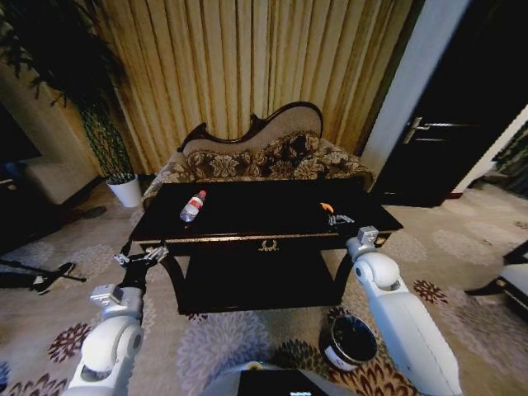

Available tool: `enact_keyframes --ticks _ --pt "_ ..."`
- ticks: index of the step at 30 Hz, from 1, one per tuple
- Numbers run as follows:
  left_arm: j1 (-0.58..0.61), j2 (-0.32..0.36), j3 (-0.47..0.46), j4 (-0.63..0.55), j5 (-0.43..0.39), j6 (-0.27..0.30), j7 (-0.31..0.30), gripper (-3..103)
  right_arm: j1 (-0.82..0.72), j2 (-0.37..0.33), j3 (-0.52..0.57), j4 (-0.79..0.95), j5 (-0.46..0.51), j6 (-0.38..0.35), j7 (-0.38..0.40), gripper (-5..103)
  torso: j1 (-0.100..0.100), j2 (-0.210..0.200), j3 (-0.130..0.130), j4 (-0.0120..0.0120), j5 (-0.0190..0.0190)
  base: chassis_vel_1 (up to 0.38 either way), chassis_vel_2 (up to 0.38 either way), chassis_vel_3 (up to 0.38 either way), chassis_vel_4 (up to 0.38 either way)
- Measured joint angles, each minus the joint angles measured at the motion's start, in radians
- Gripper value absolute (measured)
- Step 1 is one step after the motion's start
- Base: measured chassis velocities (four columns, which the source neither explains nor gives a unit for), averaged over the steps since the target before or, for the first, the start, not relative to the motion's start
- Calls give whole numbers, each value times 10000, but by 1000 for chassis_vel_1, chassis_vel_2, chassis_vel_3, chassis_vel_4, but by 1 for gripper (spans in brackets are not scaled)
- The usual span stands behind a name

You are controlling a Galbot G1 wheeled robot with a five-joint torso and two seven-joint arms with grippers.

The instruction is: Move to the front of the table and place the trash on the table into the trash bin.

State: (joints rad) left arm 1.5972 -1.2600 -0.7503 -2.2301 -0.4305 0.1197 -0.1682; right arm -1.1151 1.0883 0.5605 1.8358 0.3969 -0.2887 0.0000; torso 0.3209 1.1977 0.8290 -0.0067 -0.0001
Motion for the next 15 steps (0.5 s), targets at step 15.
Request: enact_keyframes --ticks 15 --pt "-7 -15 6 27 9 0 18 100 -436 42 270 -93 -22 114 0 3 8 -3 3 1 0 86 -92 -85 88"
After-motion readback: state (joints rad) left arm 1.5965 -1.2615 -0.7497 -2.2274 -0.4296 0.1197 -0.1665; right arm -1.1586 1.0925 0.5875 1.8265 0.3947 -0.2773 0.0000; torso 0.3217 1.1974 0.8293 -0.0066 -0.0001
